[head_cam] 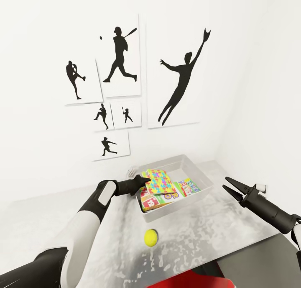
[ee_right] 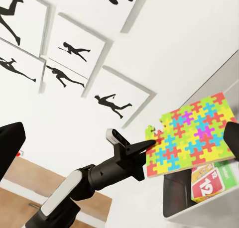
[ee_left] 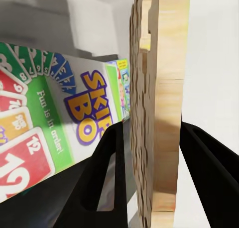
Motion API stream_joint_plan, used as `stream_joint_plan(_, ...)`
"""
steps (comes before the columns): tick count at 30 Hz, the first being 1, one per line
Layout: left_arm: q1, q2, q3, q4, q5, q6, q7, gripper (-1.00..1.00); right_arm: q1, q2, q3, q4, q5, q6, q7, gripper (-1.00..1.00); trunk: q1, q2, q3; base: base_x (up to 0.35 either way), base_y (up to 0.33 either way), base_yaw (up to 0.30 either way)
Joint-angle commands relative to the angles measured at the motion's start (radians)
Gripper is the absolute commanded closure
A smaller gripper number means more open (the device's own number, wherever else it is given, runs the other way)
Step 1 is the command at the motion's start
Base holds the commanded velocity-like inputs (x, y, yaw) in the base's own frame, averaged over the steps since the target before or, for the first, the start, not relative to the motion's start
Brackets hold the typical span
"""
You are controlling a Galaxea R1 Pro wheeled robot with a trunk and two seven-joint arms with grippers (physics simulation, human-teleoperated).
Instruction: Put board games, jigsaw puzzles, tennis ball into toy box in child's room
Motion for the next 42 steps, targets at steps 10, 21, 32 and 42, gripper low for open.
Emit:
stream_joint_plan(10,-0.001,0.029,0.019,0.008,0.029,0.019,-0.006,1.0,-0.001,0.0,-0.001,0.0,0.004,0.005,0.005,-1.0,0.001,-0.002,-0.002,0.0,0.0,0.0)
stream_joint_plan(21,-0.001,0.029,0.021,0.009,0.034,0.021,-0.001,1.0,-0.001,0.0,-0.001,0.0,0.004,0.005,0.005,-1.0,0.001,-0.002,-0.002,0.0,0.0,0.0)
stream_joint_plan(32,-0.001,0.024,0.019,0.009,0.032,0.023,0.005,-1.0,-0.001,0.0,-0.002,0.0,0.004,0.005,0.005,-1.0,0.001,-0.002,-0.002,0.0,0.0,0.0)
stream_joint_plan(42,-0.001,0.029,0.017,0.007,0.032,0.032,-0.003,-1.0,-0.001,0.0,-0.002,0.0,0.004,0.005,0.005,-1.0,0.001,-0.002,-0.002,0.0,0.0,0.0)
